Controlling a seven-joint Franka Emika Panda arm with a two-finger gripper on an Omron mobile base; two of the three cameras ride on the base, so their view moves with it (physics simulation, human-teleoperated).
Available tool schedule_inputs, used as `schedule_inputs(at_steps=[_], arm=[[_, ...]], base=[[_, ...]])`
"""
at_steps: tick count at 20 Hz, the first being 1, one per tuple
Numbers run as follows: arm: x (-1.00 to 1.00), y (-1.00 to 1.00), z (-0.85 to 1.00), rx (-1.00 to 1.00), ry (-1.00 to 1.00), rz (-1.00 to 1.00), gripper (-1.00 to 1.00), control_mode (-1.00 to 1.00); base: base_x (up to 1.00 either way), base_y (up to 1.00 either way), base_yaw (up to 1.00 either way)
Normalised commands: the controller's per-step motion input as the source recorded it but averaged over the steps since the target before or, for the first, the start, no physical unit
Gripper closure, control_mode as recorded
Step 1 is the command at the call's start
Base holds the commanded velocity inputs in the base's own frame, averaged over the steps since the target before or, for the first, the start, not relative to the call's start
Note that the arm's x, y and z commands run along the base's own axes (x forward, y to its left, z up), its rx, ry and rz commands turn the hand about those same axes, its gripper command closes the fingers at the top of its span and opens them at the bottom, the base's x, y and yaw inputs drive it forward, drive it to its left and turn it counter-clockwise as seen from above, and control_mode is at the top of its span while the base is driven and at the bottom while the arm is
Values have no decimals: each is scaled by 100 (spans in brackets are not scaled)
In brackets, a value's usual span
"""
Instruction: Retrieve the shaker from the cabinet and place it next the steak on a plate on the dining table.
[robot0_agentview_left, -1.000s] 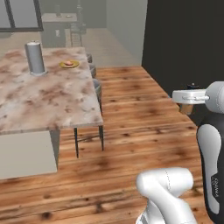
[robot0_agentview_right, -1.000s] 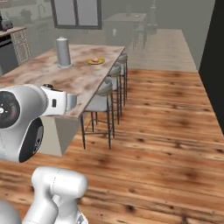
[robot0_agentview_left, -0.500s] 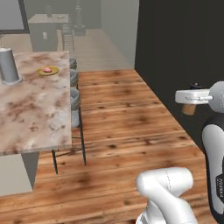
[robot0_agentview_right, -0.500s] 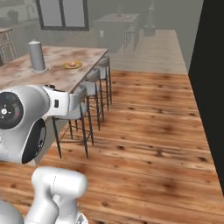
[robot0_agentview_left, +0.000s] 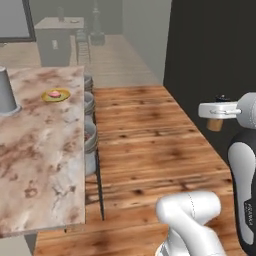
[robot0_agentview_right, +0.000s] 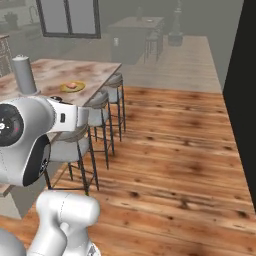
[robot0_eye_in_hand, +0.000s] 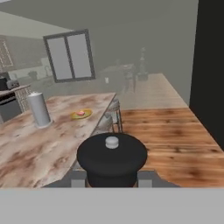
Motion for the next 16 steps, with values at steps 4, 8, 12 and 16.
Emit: schedule_inputs(at_steps=[4, 8, 12, 16], arm=[[0, 0, 0, 0, 0, 0, 100, 100], [0, 0, 0, 0, 0, 0, 100, 100], [0, 0, 0, 0, 0, 0, 100, 100], [0, 0, 0, 0, 0, 0, 100, 100]], base=[[100, -13, 10], [100, -30, 14], [99, -28, 15], [99, -25, 15]])
